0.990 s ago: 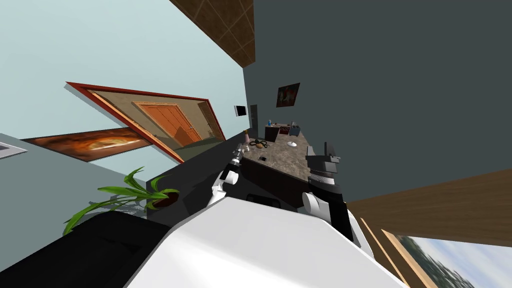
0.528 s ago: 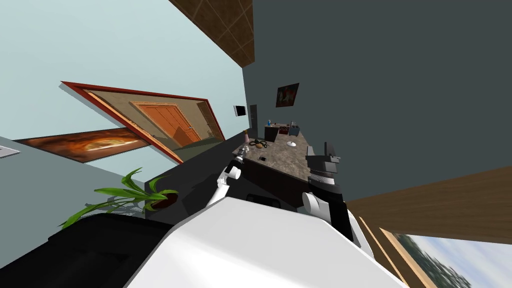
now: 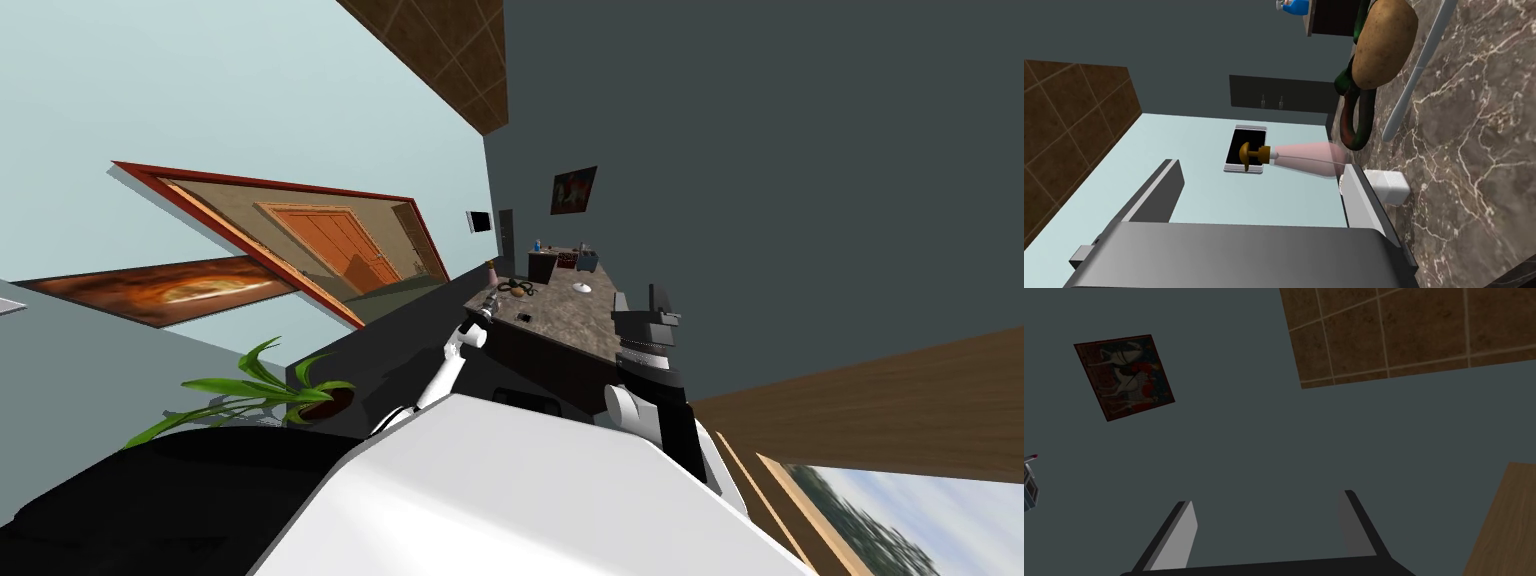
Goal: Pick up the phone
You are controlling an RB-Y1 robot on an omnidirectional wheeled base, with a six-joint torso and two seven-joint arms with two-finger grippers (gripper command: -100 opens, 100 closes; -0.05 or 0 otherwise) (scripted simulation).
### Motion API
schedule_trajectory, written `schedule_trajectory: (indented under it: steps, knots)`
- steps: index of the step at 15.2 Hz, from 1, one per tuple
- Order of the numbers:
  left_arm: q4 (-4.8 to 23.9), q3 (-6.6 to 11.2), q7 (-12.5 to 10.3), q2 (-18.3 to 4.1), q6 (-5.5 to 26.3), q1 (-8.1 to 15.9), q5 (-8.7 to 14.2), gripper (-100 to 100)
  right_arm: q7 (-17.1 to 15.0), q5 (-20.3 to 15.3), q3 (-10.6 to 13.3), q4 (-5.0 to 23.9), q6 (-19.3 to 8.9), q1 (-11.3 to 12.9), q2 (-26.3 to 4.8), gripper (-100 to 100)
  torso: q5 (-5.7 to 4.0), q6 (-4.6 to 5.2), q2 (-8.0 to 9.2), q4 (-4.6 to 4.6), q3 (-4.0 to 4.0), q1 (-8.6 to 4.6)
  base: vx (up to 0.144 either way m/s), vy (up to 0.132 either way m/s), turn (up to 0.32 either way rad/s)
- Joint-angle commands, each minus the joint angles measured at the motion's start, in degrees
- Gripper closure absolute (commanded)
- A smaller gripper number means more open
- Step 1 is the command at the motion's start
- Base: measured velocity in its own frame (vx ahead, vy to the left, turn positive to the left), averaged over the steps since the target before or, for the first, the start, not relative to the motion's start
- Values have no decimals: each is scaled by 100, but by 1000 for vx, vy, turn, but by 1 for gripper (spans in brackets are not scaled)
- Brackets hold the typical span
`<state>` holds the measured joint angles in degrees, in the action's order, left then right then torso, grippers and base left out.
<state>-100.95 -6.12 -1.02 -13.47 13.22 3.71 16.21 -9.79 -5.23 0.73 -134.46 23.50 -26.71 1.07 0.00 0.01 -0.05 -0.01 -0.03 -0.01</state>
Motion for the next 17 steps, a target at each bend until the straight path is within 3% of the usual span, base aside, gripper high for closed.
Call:
schedule_trajectory:
  steps: [1, 2, 3, 5, 6, 7, 9, 10, 12, 13, 15, 16, 17]
  knots:
    - [286, -33, -31, 1, 286, 286, 86, -100, 0, 0, 0, 0, 0, 0, 0, 0, 0, 0, 0, 0, 0, 0, 2, -1, -20]
    - [322, -33, -31, 1, 316, 290, 86, -100, 0, 0, 0, 0, 0, 0, 0, 0, 0, 0, 0, 0, 0, -1, 0, 0, 0]
    - [494, -79, -77, -19, 511, 499, 224, -100, 0, 0, 0, 0, 0, 0, 0, 0, 0, -1, 0, 0, 0, 0, 2, 0, -16]
    - [652, -79, -77, -19, 659, 617, 224, -100, 0, 0, 0, 0, 0, 0, 0, 0, 0, 0, 0, 0, 0, -1, 1, 0, -10]
    - [806, -125, -124, -34, 871, 823, 365, -100, 0, 0, 0, 0, 0, 0, 0, 0, 0, -1, 1, 0, 0, 0, 2, -1, -17]
    - [889, -125, -124, -34, 987, 914, 365, -100, 0, 0, 0, 0, 0, 0, 0, 0, 0, 0, 1, 0, 1, -1, 2, -1, -21]
    - [987, -125, -124, -34, 1006, 947, 365, -100, 0, 0, 0, 0, 0, 0, 0, 0, 0, -1, 1, 0, 1, -1, 0, 0, 0]
    - [1170, -173, -171, -46, 1272, 1169, 506, -100, 0, 0, 0, 0, 0, 0, 0, 0, 0, -2, 2, 0, 1, 0, 1, -1, -13]
    - [1325, -173, -171, -46, 1357, 1279, 506, -100, 0, 0, 0, 0, 0, 0, 0, 0, 0, 0, 0, 0, 0, -1, 2, -1, -17]
    - [1558, -221, -218, -54, 1517, 1493, 648, -100, 0, 0, 0, 0, 0, 0, 0, 0, 0, -2, 1, 0, 1, 0, 3, -1, -15]
    - [1667, -221, -218, -54, 1708, 1609, 648, -100, 0, 0, 0, 0, 0, 0, 0, 0, -1, 0, 0, 0, 0, -1, 3, -1, -16]
    - [1864, -270, -265, -58, 1872, 1823, 790, -100, 0, 0, 0, 0, 0, 0, 0, 0, 0, -1, 1, 0, 1, -1, 4, -1, -15]
    - [1966, -270, -265, -58, 1992, 1932, 790, -100, 0, 0, 0, 0, 0, 0, 0, 0, 0, 0, 0, 0, 0, -1, 4, -1, -19]
